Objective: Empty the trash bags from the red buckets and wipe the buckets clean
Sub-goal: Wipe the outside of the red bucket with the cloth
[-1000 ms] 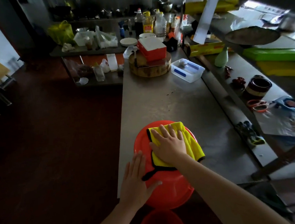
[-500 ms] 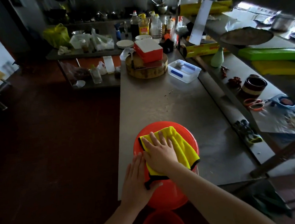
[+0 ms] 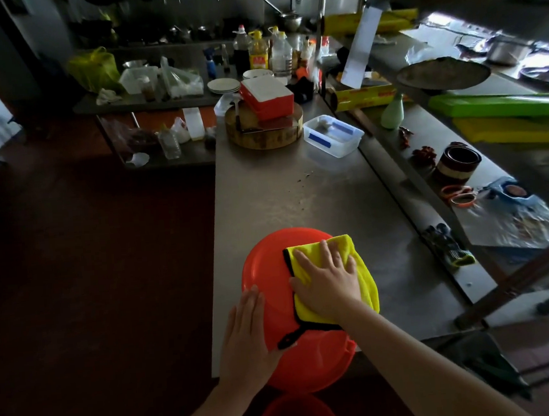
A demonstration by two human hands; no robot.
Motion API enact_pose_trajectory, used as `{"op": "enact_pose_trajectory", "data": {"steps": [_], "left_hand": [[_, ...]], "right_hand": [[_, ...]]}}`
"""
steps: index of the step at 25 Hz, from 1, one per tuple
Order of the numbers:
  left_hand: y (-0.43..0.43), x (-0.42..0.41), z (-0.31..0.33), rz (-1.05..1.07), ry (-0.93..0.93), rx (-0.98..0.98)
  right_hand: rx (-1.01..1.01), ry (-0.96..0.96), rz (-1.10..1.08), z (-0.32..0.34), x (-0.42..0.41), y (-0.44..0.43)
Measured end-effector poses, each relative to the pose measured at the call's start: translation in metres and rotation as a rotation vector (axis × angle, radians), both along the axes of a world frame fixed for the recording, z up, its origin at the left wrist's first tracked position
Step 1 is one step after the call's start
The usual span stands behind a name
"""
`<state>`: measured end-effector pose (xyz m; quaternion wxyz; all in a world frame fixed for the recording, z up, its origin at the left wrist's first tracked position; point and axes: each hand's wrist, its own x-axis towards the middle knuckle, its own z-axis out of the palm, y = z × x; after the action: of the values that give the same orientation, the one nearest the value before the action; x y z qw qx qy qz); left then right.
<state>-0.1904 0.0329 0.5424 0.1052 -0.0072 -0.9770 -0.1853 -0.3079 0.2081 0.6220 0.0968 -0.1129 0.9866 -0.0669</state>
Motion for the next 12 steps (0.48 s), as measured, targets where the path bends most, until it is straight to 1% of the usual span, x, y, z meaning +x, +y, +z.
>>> {"op": "enact_pose_trajectory", "data": {"steps": [3,7,9,12], "left_hand": [[-0.002,0.001,-0.003,-0.03,0.028,-0.043],[-0.004,0.003,-0.005,-0.047,0.038,-0.063],[-0.004,0.003,-0.004,-0.042,0.017,-0.082],[-0.002,0.002,-0.001,-0.007,-0.038,-0.048]], "right_hand": [[-0.066,-0.031,0.103,0.0,0.019,-0.028],[-0.085,-0.04,0.23,0.0,0.033,-0.043],[-0.08,-0.02,0.22,0.0,0.029,-0.029],[-0.043,0.015,0.08,-0.001,0.017,0.006]]}}
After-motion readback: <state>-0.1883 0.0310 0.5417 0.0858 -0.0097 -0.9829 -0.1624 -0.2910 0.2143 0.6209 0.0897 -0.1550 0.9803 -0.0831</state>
